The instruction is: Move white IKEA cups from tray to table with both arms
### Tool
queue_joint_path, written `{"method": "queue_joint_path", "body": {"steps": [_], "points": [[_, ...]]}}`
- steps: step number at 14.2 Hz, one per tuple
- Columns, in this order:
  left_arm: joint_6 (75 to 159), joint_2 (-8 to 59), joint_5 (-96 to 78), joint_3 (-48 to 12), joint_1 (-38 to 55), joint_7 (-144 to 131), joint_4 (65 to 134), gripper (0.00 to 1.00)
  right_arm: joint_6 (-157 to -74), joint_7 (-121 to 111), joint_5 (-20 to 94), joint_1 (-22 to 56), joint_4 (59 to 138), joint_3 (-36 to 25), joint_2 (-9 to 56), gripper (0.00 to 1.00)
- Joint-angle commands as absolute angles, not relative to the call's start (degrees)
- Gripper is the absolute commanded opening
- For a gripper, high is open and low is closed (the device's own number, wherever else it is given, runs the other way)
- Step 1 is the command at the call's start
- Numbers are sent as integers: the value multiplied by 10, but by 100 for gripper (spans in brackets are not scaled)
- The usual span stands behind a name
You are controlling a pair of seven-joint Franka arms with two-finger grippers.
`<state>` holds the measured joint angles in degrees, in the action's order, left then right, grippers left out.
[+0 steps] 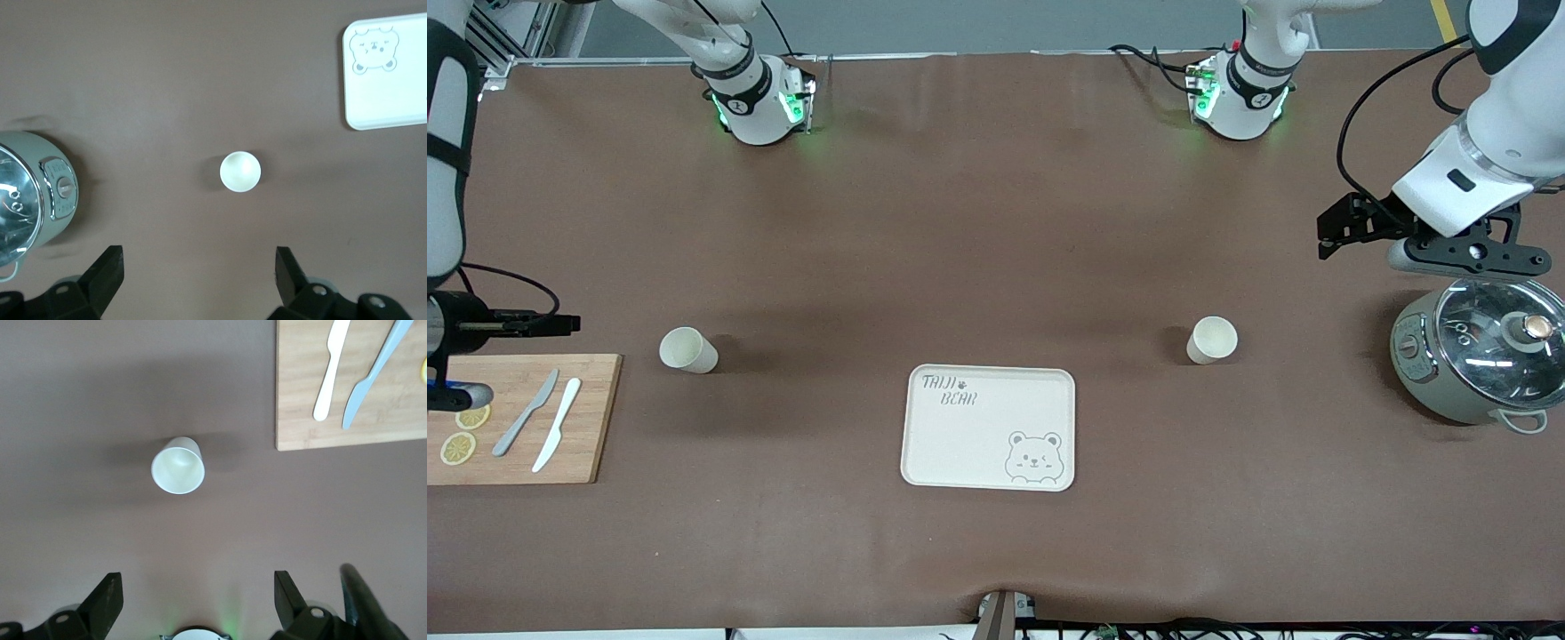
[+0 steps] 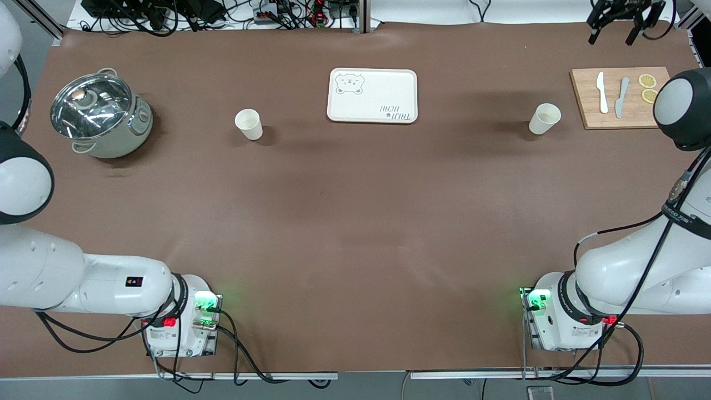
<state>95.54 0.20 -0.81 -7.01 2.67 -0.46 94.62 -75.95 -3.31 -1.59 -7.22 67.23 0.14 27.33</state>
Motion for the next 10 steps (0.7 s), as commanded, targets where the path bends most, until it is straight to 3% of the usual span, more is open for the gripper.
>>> {"method": "queue_joint_path", "body": {"steps": [1,4,10], "points": [[926,8,-2,-69,31,-4,929,100,-756,-32,-23,-58,674,3,255,100],[916,8,3,-70,29,-4,929,100,-778,-33,-19,-46,689,1,215,100],[916,8,2,-70,25,-4,919,100,-872,-33,-17,-34,860,1,72,100]]}}
